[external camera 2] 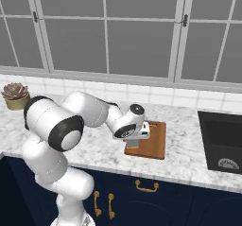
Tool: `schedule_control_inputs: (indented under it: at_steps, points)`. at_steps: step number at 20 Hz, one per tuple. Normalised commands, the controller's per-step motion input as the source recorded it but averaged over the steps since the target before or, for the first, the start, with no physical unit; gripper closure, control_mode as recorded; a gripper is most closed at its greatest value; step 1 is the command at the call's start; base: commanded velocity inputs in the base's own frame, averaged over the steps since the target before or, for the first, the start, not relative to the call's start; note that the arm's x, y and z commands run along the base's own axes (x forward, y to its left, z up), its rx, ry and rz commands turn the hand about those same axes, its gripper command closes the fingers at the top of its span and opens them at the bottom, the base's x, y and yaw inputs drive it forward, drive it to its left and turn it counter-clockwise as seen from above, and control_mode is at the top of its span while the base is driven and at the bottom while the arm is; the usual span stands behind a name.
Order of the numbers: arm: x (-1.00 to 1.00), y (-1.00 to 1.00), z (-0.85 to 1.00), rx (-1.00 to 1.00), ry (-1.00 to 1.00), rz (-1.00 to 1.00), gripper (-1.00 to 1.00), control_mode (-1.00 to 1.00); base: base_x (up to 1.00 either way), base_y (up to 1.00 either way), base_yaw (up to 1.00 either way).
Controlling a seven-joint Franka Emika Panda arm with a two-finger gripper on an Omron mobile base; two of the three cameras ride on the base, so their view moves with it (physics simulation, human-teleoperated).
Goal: Pick up the sponge from the counter and clean the cutting board by briefly scrubbing or pressing down on the cutting board. Once finished, release the sponge.
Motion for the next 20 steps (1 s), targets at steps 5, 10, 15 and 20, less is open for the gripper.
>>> schedule_control_inputs:
  at_steps: [5, 10, 15, 20]
  points:
    - [-0.78, 0.04, -0.12, 0.03, -0.07, -0.03, 1.00, -1.00, 0.00, 0.00, 0.00]
    - [-0.14, -0.26, -0.09, 0.01, 0.00, -0.05, 1.00, -1.00, 0.00, 0.00, 0.00]
    - [0.22, -0.49, 0.00, 0.00, 0.00, 0.00, 1.00, -1.00, 0.00, 0.00, 0.00]
    - [0.23, -0.58, 0.00, 0.04, 0.00, 0.00, 1.00, -1.00, 0.00, 0.00, 0.00]
